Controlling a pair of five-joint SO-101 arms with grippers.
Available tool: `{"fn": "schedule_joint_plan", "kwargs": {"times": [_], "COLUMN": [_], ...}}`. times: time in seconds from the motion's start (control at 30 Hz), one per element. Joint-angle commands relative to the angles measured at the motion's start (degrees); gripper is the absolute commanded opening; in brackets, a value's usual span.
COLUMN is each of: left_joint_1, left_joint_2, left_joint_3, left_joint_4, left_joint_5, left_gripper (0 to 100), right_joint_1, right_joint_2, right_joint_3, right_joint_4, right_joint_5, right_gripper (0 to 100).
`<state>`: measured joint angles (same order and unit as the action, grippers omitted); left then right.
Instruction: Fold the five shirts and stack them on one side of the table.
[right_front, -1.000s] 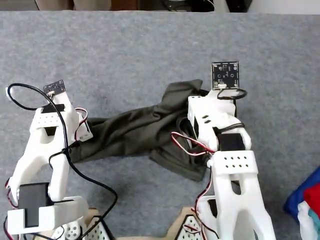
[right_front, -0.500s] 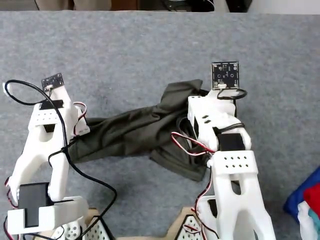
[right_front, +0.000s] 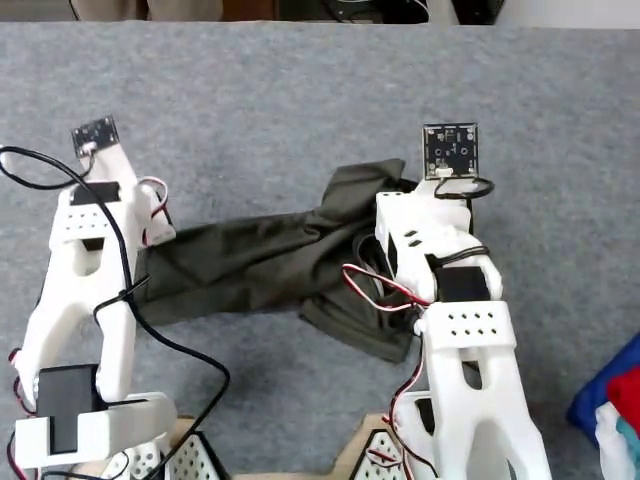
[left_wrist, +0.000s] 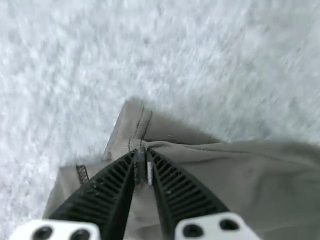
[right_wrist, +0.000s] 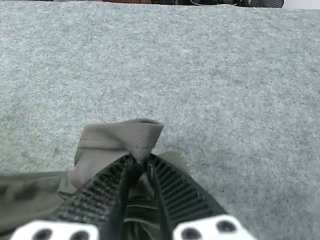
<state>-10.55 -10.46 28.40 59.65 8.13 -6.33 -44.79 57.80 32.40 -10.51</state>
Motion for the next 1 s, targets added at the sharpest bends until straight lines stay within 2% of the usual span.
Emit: {"fn": "schedule_joint_plan", "kwargs": {"times": [0.0, 0.37, 0.53, 0.77, 0.83, 0.97], "left_joint_1": [-1.1, 1.5, 2.7, 2.6, 2.7, 2.1], "left_joint_2": [-0.1, -0.5, -0.5, -0.5, -0.5, -0.6], "left_joint_3": [-5.0, 5.6, 10.7, 11.3, 10.5, 7.0], "left_joint_4": [-0.3, 8.3, 8.5, 8.9, 11.0, 14.9], "left_joint_5": [0.4, 0.5, 2.0, 1.6, 1.6, 1.9], "left_gripper": [2, 2, 2, 3, 6, 21], "right_joint_1": [-0.8, -0.8, -0.8, -0.8, -0.8, -0.8], "right_joint_2": [0.4, 0.4, 0.4, 0.4, 0.4, 0.4], "right_joint_3": [0.0, 0.0, 0.0, 0.0, 0.0, 0.0], "right_joint_4": [0.1, 0.1, 0.1, 0.1, 0.1, 0.1], "right_joint_5": [0.0, 0.0, 0.0, 0.0, 0.0, 0.1], "right_gripper": [0.5, 0.5, 0.5, 0.5, 0.5, 0.5]}}
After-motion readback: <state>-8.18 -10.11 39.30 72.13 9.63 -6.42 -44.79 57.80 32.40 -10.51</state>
